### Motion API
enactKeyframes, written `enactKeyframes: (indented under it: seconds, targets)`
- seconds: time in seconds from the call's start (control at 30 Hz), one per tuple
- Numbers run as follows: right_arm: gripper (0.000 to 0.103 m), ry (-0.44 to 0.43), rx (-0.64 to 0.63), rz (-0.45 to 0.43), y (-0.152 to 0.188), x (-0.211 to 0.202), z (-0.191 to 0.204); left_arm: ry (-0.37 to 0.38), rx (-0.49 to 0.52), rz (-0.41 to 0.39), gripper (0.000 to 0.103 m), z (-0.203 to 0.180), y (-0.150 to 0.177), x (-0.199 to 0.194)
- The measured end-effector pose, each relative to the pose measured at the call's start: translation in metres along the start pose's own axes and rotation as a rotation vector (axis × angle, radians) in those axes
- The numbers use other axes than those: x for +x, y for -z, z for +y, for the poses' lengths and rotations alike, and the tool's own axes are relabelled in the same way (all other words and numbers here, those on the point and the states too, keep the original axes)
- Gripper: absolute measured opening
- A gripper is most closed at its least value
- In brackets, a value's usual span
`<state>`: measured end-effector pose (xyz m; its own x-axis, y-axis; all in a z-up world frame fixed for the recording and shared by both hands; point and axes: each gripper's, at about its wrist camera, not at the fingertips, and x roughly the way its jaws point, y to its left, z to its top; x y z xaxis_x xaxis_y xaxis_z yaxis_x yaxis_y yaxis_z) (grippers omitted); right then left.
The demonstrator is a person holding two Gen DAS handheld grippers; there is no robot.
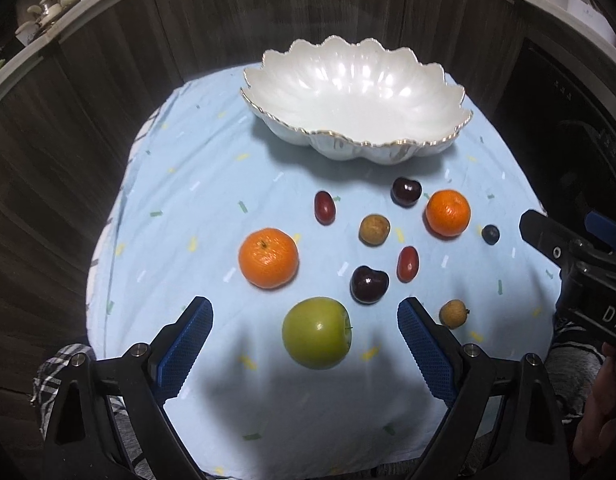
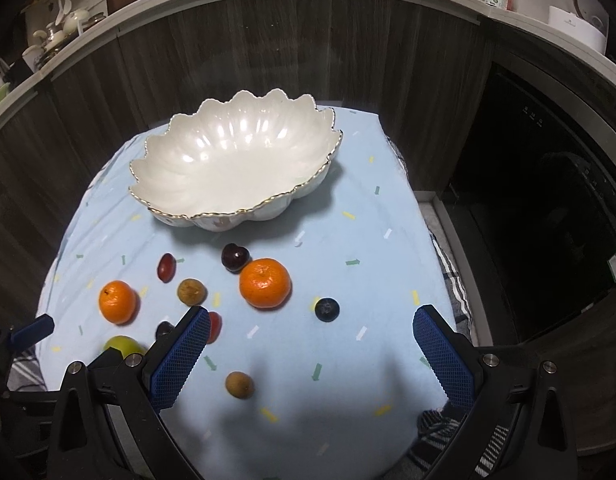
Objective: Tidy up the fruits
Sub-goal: 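Grasp the green apple with the left tool while the right tool grasps a mandarin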
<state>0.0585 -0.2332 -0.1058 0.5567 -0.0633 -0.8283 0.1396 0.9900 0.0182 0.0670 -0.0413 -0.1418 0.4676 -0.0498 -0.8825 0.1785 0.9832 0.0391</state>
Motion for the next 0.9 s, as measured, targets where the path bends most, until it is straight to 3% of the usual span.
enactKeyframes:
  seconds: [0.77,0.9]
  targets:
    - [0.102,0.025,-0.038,0.057,0.009,0.041,0.006,0.016,0.016,0.093,0.07,-0.002,0.012,0.058]
    - [0.102,0.029,-0.041,0.062,0.008,0.044,0.007,0.026,0.019,0.114,0.056,-0.002,0.013,0.064]
